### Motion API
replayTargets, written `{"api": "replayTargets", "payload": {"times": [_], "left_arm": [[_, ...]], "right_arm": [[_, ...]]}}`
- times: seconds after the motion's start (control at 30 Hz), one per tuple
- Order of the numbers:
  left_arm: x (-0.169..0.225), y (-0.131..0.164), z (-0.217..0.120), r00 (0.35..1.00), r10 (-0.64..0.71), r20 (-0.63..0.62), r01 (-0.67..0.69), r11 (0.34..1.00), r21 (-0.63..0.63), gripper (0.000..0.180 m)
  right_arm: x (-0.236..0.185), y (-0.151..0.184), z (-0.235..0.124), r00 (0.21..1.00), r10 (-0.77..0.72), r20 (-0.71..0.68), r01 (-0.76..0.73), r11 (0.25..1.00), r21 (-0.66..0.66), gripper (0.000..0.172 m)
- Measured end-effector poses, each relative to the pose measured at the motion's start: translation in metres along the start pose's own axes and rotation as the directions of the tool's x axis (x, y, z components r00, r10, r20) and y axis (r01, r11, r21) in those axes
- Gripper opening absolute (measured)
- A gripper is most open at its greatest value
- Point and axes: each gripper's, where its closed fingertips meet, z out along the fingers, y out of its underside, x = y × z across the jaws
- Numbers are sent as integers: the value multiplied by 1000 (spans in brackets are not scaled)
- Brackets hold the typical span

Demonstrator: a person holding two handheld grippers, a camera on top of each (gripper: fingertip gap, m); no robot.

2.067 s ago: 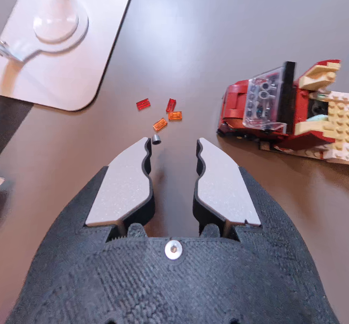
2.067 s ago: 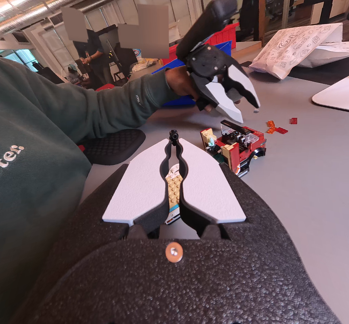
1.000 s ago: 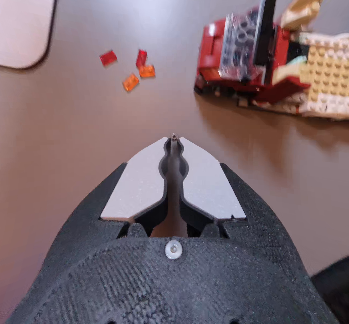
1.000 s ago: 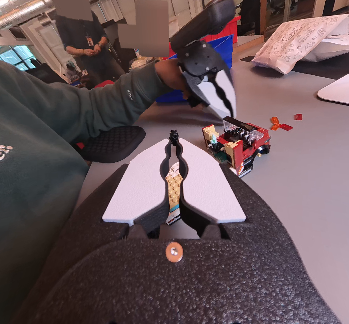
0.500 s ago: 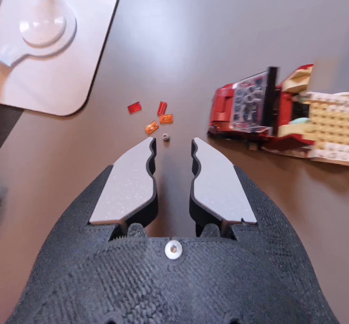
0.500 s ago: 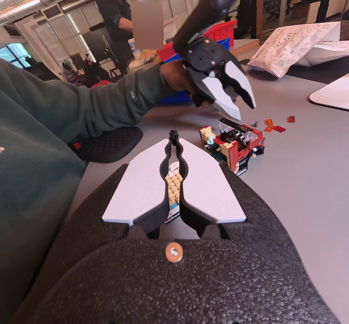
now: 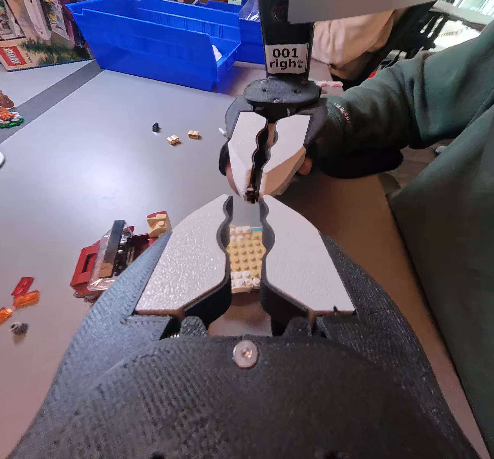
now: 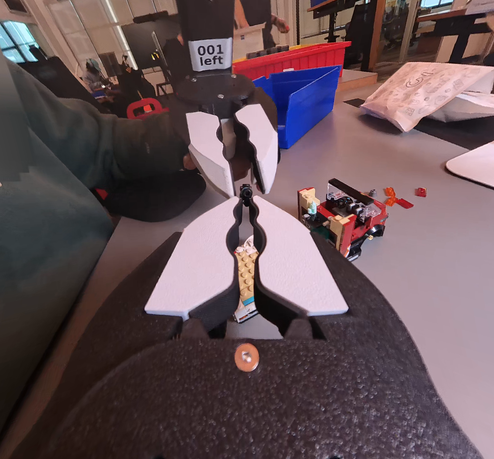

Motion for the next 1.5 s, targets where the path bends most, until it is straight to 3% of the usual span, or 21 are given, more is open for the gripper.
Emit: {"api": "replayTargets", "payload": {"times": [0.33,0.57,1.2,1.5], "left_arm": [[13,-8,-1,987,-95,-129,105,991,78,12],[20,-8,-4,984,-50,-169,64,995,77,8],[33,21,-11,962,-24,-273,-13,991,-131,9],[34,22,-11,958,-54,-283,21,992,-121,9]], "right_arm": [[-9,-1,0,998,-67,22,67,998,-7,4],[-16,-3,0,996,-74,44,74,997,2,4],[-31,5,7,989,-32,142,35,999,-23,2],[-31,3,9,988,31,154,-31,1000,-2,2]]}}
